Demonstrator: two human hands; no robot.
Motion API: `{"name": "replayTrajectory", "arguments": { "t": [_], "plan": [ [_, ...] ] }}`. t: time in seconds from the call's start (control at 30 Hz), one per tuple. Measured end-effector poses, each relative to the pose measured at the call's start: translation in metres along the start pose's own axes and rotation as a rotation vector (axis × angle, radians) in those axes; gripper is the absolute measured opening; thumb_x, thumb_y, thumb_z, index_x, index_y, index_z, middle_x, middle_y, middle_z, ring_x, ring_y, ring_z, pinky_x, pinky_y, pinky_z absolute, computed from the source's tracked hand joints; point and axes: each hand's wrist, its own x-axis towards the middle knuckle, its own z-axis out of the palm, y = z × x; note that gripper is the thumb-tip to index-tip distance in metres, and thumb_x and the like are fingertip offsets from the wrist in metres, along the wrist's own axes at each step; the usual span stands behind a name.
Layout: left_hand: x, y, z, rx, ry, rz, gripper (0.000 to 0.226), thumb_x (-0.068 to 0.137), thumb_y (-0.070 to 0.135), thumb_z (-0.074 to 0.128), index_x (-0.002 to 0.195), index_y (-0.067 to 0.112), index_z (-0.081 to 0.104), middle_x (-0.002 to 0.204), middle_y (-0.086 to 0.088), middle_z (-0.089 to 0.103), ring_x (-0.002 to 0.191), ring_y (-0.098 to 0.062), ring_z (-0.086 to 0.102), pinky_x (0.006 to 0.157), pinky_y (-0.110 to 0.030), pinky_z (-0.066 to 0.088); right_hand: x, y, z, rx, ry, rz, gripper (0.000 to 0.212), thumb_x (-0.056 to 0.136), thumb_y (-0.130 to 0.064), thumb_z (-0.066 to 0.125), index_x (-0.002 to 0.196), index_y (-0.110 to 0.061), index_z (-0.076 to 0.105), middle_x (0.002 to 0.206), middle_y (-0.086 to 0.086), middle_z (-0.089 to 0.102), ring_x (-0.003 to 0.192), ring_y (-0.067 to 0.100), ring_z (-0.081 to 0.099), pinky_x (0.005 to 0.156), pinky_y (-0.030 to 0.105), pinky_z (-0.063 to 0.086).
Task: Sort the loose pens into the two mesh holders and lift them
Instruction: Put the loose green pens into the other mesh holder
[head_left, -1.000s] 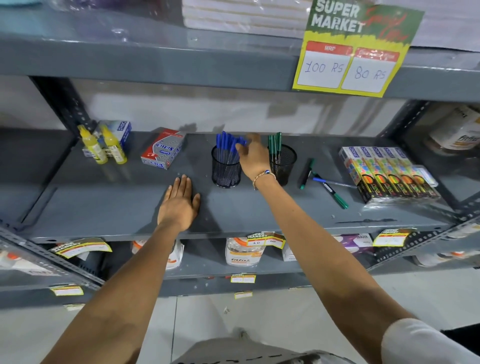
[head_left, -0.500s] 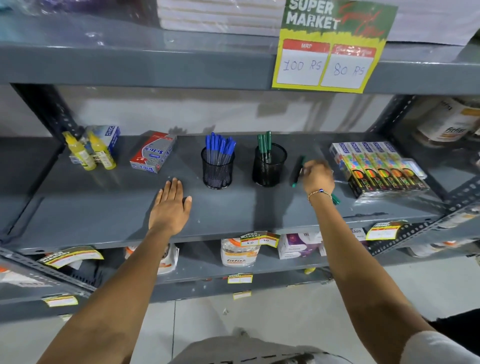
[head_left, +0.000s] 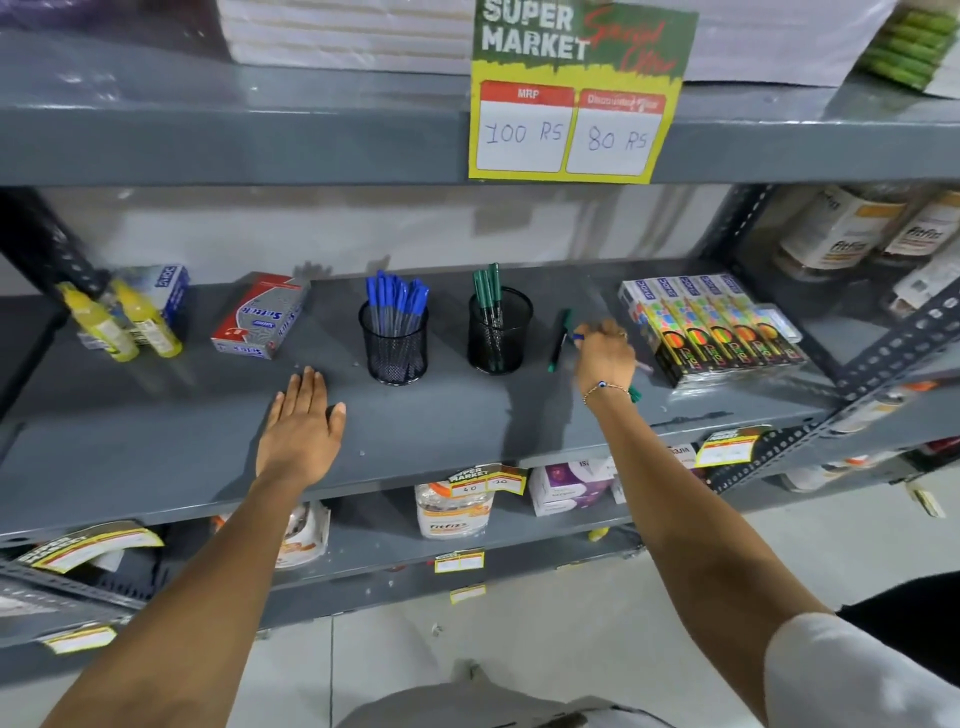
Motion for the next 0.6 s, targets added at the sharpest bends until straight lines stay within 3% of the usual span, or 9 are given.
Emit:
{"name": "replayTrajectory", "arguments": {
  "t": [0.13,0.27,0.37,0.47,0.53,0.6],
  "plan": [
    [-0.001,0.003,-0.002,-0.005,-0.005,-0.001,0.062,0.099,0.038,0.017,0.15,0.005,0.004,0.161,-0.009,0.003,0.149,-0.021,0.001,0.122,-0.036,-0.001,-0.005,-0.021,-0.038,0.235,0.302,-0.043,0.021,0.091,-0.007,0.047,0.109,-0.002,0.057,0.117,0.022,0.054,0.1,0.039,0.057,0.075,0.042,0.047],
    [-0.001,0.001,-0.002,-0.007,-0.009,-0.006,0.062,0.099,0.038,0.016,0.15,0.005,0.004,0.161,-0.009,0.003,0.149,-0.021,0.001,0.122,-0.036,0.0,-0.021,-0.068,-0.084,0.846,0.584,-0.062,0.019,0.097,-0.012,0.039,0.105,-0.002,0.053,0.086,0.011,0.061,0.072,0.023,0.054,0.058,0.022,0.037],
    [-0.002,0.001,-0.003,-0.001,-0.002,-0.002,0.062,0.099,0.037,0.017,0.15,0.004,0.005,0.161,-0.01,0.004,0.149,-0.021,0.002,0.122,-0.036,0.002,-0.035,-0.109,-0.099,1.125,0.476,-0.115,0.012,0.099,-0.012,0.037,0.1,-0.007,0.047,0.072,-0.008,0.052,0.061,0.009,0.044,0.053,0.01,0.035],
    [-0.001,0.002,-0.005,-0.004,-0.002,-0.002,0.062,0.099,0.038,0.017,0.15,0.005,0.005,0.161,-0.009,0.004,0.149,-0.022,0.002,0.122,-0.036,0.003,-0.042,-0.141,-0.083,1.125,0.21,-0.137,0.011,0.097,-0.011,0.036,0.095,-0.021,0.039,0.07,-0.008,0.049,0.06,0.016,0.045,0.055,0.02,0.034],
    [-0.002,0.002,-0.005,-0.002,-0.001,0.003,0.062,0.099,0.038,0.017,0.15,0.005,0.005,0.161,-0.009,0.004,0.149,-0.022,0.003,0.122,-0.036,0.003,-0.044,-0.154,-0.067,1.046,0.105,-0.199,0.017,0.093,-0.004,0.035,0.098,-0.019,0.041,0.074,-0.002,0.052,0.064,0.026,0.048,0.061,0.029,0.04],
    [-0.002,0.002,-0.005,-0.001,0.003,0.006,0.062,0.099,0.039,0.017,0.15,0.006,0.006,0.161,-0.009,0.005,0.149,-0.022,0.003,0.122,-0.036,0.003,-0.044,-0.162,-0.055,0.888,0.024,-0.25,0.014,0.095,-0.009,0.035,0.106,-0.012,0.044,0.078,0.007,0.054,0.065,0.03,0.049,0.061,0.038,0.045]
  ]
}}
